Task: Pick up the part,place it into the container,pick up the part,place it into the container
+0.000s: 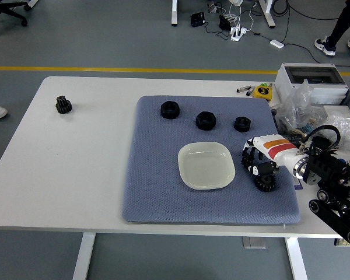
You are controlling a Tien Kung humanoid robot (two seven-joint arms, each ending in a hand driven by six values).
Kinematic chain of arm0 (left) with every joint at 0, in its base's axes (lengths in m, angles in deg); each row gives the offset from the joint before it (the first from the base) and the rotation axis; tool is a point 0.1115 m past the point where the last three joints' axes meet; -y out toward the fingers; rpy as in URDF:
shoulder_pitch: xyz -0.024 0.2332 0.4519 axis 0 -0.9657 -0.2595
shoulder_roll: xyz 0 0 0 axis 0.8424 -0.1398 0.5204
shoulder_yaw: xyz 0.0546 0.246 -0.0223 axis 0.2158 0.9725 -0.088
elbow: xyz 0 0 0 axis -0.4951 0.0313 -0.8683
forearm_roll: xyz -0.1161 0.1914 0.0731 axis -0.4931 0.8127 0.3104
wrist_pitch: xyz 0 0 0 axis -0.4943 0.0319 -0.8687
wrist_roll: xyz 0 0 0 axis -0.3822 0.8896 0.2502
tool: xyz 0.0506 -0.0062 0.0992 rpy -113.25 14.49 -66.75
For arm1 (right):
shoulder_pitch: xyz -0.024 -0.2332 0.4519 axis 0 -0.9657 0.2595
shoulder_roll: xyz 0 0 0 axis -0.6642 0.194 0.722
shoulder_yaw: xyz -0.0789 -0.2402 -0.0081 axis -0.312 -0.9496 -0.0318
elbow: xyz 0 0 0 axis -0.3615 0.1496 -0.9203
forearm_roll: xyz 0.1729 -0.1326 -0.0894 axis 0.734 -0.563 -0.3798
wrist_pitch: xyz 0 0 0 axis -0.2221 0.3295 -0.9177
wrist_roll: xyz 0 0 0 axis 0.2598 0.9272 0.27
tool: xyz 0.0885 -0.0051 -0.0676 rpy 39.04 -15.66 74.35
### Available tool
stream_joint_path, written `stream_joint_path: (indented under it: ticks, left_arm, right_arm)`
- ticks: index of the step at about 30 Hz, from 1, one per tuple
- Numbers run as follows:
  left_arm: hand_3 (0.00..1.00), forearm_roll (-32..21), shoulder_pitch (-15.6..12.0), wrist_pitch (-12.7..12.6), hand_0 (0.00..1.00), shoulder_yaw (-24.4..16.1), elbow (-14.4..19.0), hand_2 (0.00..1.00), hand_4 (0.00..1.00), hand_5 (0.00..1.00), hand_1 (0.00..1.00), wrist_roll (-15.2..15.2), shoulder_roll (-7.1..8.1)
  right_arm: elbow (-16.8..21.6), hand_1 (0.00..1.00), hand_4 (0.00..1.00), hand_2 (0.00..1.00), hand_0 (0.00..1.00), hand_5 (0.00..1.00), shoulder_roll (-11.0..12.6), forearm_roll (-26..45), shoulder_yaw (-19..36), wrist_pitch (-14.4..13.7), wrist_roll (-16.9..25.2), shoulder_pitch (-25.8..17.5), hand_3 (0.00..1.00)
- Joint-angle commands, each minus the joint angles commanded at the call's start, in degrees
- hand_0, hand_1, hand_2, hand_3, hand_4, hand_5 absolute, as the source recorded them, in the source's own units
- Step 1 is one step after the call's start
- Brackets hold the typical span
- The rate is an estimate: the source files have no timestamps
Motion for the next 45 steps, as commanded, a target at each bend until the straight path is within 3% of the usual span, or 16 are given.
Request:
stream_joint_path:
  ticks: [10, 17, 24, 37, 45]
  left_arm:
    - [0.554, -0.71, 0.13, -0.11, 0.651, 0.39, -0.03, 0.620, 0.593, 0.491, 0.644, 0.18, 0.03]
    - [0.555, -0.57, 0.17, -0.07, 0.651, 0.30, -0.04, 0.620, 0.593, 0.490, 0.643, 0.16, 0.07]
    - [0.555, -0.61, 0.15, -0.12, 0.651, 0.24, -0.09, 0.619, 0.594, 0.489, 0.643, 0.12, 0.16]
    - [0.555, -0.79, 0.29, -0.19, 0.651, 0.31, -0.05, 0.619, 0.594, 0.489, 0.645, 0.12, 0.29]
    - [0.555, -0.57, 0.25, -0.14, 0.651, 0.18, -0.03, 0.619, 0.594, 0.488, 0.645, 0.01, 0.33]
  right_arm:
    - [2.74, 0.343, 0.563, 0.445, 0.184, 0.294, 0.90, -0.98, 1.37, -0.56, -0.02, -0.26, 0.497]
    - [10.00, 0.344, 0.562, 0.444, 0.184, 0.292, 1.77, -3.38, 4.20, -0.87, -0.57, -0.72, 0.500]
    - [15.66, 0.344, 0.562, 0.445, 0.184, 0.293, 1.87, -5.77, 1.45, 0.49, -1.12, 0.53, 0.502]
    - [12.97, 0.346, 0.566, 0.447, 0.200, 0.296, -2.53, -5.95, -10.66, 4.59, -1.95, 8.85, 0.507]
    - [8.22, 0.348, 0.568, 0.448, 0.199, 0.299, -6.88, -4.76, -14.56, 3.49, -2.34, 11.71, 0.507]
